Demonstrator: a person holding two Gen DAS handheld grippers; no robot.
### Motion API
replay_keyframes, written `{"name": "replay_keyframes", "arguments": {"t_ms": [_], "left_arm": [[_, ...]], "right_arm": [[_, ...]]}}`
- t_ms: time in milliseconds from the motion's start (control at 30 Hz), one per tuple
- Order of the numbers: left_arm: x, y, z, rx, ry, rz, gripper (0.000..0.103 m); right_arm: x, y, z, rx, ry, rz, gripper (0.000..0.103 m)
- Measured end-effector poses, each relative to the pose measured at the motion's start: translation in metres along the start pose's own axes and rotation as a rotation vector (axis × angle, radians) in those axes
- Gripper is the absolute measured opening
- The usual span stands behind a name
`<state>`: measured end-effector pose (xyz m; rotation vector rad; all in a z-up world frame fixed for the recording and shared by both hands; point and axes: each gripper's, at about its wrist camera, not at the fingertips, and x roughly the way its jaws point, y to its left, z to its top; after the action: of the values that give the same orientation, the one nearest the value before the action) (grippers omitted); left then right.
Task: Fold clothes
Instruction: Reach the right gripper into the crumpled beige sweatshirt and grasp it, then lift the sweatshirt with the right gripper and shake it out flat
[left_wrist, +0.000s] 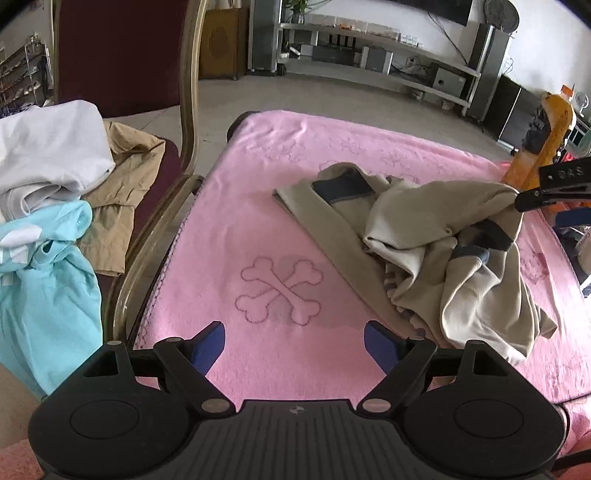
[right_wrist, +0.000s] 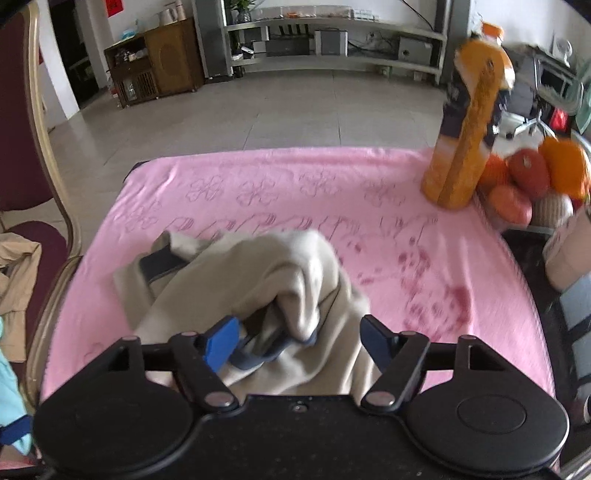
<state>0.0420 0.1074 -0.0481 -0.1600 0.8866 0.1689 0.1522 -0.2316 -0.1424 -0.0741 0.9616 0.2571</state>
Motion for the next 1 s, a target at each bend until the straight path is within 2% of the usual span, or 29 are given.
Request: {"name": "replay_keyframes", "arguments": {"t_ms": [200, 233, 267, 333, 433, 533, 633, 733, 800, 867, 933, 1000], "left_arm": [[0.002, -0.010, -0.004, 0.034, -0.004, -0.032, 0.081], [0.002, -0.011, -0.005, 0.039, -0.002, -0.032, 0.081], [0.001, -0.012, -0.006, 0.044, 0.000, -0.029, 0.081], [0.000, -0.011, -0.006, 0.044, -0.003, -0.024, 0.081], [-0.005, -0.007, -0.003, 0.032, -0.013, -0.016, 0.081], [-0.023, -0.001, 0.005, 0.018, -0.056, 0.001, 0.081], [-0.054, 0.011, 0.013, 0.008, -0.152, 0.019, 0.081], [-0.080, 0.017, 0.017, 0.000, -0.229, 0.017, 0.082], [-0.092, 0.016, 0.016, 0.012, -0.260, 0.000, 0.082], [-0.097, 0.010, 0.011, 0.028, -0.264, -0.020, 0.083], [-0.098, 0.001, 0.005, 0.045, -0.257, -0.042, 0.085], [-0.091, -0.010, -0.005, 0.066, -0.220, -0.053, 0.085]], "right_arm": [[0.046, -0.003, 0.012, 0.028, 0.056, 0.018, 0.069], [0.054, -0.002, 0.011, 0.033, 0.066, 0.017, 0.055], [0.059, 0.000, 0.010, 0.033, 0.075, 0.017, 0.012], [0.061, 0.008, 0.013, 0.023, 0.077, 0.042, 0.005], [0.032, 0.025, 0.037, 0.066, 0.013, 0.181, 0.005], [-0.029, 0.042, 0.092, 0.198, -0.142, 0.359, 0.005], [-0.120, 0.042, 0.147, 0.316, -0.373, 0.488, 0.005], [-0.212, 0.012, 0.165, 0.439, -0.608, 0.545, 0.005], [-0.256, -0.016, 0.154, 0.488, -0.700, 0.539, 0.005], [-0.273, -0.050, 0.127, 0.532, -0.707, 0.539, 0.005], [-0.270, -0.081, 0.090, 0.552, -0.667, 0.499, 0.005], [-0.242, -0.109, 0.041, 0.545, -0.556, 0.413, 0.005]]}}
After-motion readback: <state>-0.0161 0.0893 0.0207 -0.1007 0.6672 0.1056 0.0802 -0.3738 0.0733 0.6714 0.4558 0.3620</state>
